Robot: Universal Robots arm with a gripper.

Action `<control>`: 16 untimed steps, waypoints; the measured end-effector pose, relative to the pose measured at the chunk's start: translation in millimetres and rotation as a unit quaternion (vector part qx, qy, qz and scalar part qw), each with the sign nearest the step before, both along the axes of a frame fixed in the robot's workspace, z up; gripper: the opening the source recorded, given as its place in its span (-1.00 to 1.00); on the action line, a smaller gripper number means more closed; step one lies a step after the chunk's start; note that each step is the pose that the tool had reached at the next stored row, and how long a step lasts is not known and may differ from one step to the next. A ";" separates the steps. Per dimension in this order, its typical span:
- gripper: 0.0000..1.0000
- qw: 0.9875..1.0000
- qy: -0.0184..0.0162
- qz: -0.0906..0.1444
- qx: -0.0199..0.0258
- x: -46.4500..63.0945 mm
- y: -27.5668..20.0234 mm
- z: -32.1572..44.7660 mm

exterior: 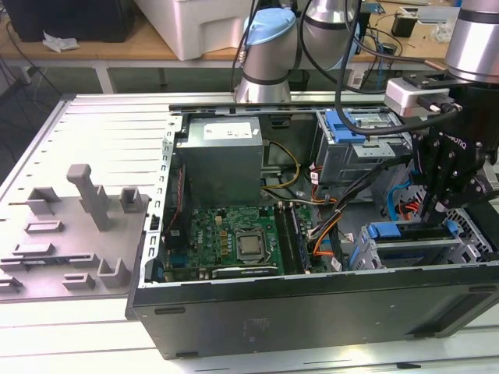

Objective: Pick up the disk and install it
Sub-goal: 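Insert the first disk wire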

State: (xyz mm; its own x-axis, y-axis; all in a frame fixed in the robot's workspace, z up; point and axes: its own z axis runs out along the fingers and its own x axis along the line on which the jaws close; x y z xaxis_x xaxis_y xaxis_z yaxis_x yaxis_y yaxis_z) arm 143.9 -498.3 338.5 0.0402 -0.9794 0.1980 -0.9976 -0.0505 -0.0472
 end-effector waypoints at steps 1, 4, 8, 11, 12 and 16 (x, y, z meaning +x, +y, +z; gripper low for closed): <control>-0.66 1.000 0.000 0.000 0.000 0.0 0.0 0.0; -0.66 1.000 0.000 0.000 0.000 0.0 0.0 0.3; -0.66 1.000 0.000 0.000 0.000 0.0 0.0 1.1; -0.66 1.000 0.000 0.000 0.000 0.0 0.0 1.2; -0.66 1.000 0.000 -0.001 0.000 0.0 0.0 1.2; -0.66 1.000 0.000 -0.002 0.000 0.0 0.0 1.2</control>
State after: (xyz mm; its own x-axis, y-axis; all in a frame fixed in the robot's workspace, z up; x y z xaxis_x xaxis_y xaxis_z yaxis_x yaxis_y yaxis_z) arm 143.9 -498.3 339.8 0.0355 -0.9796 0.1980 -0.9978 -0.0457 -0.0471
